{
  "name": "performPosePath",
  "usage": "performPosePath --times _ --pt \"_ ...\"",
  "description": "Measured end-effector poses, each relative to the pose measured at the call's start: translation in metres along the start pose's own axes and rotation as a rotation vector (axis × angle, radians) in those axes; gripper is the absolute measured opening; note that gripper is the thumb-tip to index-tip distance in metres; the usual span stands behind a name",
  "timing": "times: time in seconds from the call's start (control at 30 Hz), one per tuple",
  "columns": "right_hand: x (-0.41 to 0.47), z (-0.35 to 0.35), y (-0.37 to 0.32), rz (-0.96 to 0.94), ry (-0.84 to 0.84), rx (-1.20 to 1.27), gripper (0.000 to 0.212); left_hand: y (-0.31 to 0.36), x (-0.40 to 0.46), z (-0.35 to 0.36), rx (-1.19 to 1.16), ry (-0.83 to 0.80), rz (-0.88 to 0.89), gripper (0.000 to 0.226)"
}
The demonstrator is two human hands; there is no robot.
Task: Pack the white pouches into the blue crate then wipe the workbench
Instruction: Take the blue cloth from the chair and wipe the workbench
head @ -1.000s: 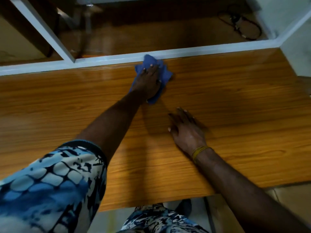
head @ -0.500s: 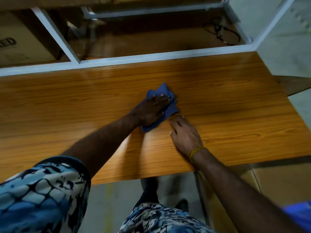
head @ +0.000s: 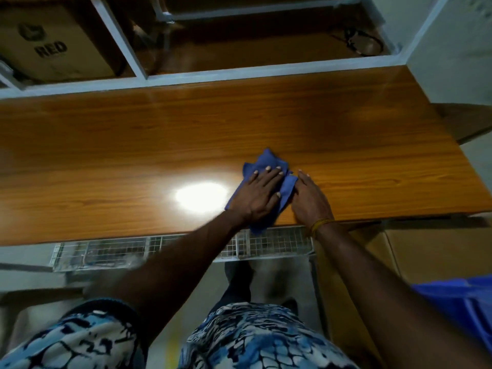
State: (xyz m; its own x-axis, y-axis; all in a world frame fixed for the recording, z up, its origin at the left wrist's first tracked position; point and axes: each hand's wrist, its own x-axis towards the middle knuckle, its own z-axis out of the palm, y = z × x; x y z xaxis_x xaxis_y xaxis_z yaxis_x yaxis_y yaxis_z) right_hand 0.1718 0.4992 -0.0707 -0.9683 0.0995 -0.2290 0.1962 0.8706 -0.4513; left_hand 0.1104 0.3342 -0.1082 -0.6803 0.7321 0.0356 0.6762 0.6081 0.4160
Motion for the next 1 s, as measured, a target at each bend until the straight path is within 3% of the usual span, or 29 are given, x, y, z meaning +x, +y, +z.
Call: performPosePath --times 0.07,0.13,0.2,0.27,0.43,0.6,0.83,1.0 --pt "-0.008 -0.004 -0.001 0.074 0.130 0.275 0.047 0.014 -0.003 -0.003 -0.173 0.041 -0.043 0.058" --pt "-0.011 -0.005 -0.002 0.229 0.375 0.415 0.052 0.022 -0.005 -0.014 -0.354 0.129 -0.090 0.052" --pt "-0.014 -0.005 -0.011 0.271 0.587 0.321 0.052 0.022 -0.009 -0.028 -0.408 0.245 -0.120 0.048" --pt "-0.014 0.000 -0.027 0.228 0.669 0.171 0.052 0.010 -0.015 -0.038 -0.353 0.311 -0.137 0.046" --pt "-0.003 0.041 -0.092 0.305 0.547 0.067 0.068 -0.039 -0.024 -0.041 -0.203 0.290 -0.279 0.047" --pt "0.021 0.075 -0.099 0.406 0.289 -0.005 0.076 -0.066 -0.027 -0.040 0.082 0.252 -0.159 0.033" --pt "0.037 0.062 -0.067 0.493 0.321 -0.166 0.073 -0.085 0.007 -0.048 0.173 0.148 0.033 0.036" --pt "0.043 0.058 -0.056 0.496 0.376 -0.182 0.071 -0.081 0.035 -0.045 0.136 0.116 0.065 0.037"
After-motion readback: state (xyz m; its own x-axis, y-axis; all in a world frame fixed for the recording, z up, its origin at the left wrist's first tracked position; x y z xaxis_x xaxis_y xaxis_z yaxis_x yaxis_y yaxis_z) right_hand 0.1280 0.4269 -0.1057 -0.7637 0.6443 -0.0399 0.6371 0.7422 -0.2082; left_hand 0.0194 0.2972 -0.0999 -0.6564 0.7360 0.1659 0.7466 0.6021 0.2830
